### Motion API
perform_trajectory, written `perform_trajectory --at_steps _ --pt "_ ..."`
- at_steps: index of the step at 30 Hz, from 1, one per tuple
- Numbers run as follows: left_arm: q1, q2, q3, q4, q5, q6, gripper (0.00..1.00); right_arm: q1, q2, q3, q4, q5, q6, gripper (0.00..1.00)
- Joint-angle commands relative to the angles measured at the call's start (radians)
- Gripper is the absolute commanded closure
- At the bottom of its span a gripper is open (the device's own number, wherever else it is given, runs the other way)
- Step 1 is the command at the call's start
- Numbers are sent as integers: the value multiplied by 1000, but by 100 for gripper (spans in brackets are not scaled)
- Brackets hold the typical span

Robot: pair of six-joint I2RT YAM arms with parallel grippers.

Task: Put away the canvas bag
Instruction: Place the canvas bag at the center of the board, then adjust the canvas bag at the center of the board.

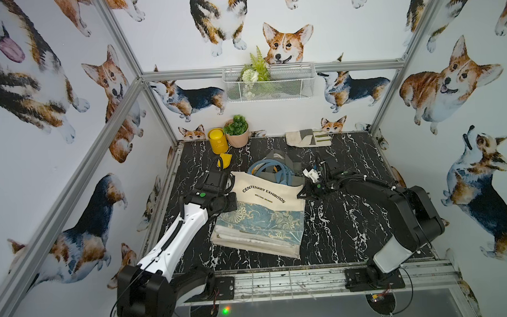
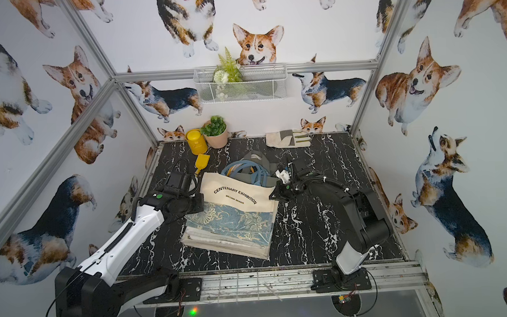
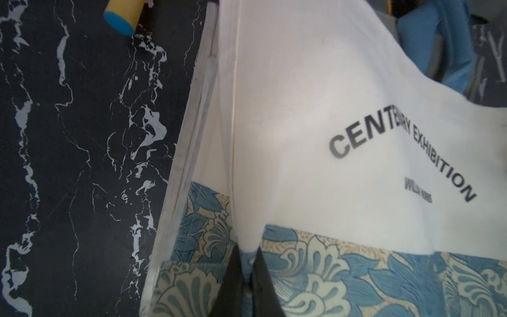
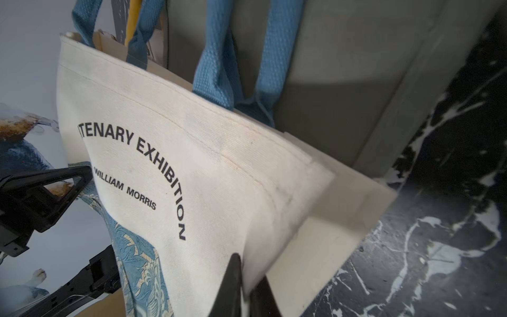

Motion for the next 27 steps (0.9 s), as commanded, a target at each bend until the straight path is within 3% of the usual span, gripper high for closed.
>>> perform_trajectory --at_steps 1,2,4,7,11,16,22,27 --pt "6 10 -26 50 -28 -21 86 2 19 22 -59 27 -45 74" --pt "5 3 -28 41 -30 -29 79 2 9 30 -65 40 -51 72" --pt "6 -27 -30 16 -59 -28 44 2 -27 58 -96 72 -78 65" --pt "5 -83 -1 -41 -114 -6 25 3 -95 113 -183 99 -138 60" --pt "1 -131 77 -122 -69 -20 23 11 -182 137 -260 137 -179 61" --pt "-49 -156 -11 23 73 -137 23 74 -178 110 -277 106 -225 64" --pt "-247 22 -59 202 80 -207 23 131 -78 66 -221 98 -263 75" --pt "-289 214 -116 295 156 -213 22 135 41 80 -249 119 -287 76"
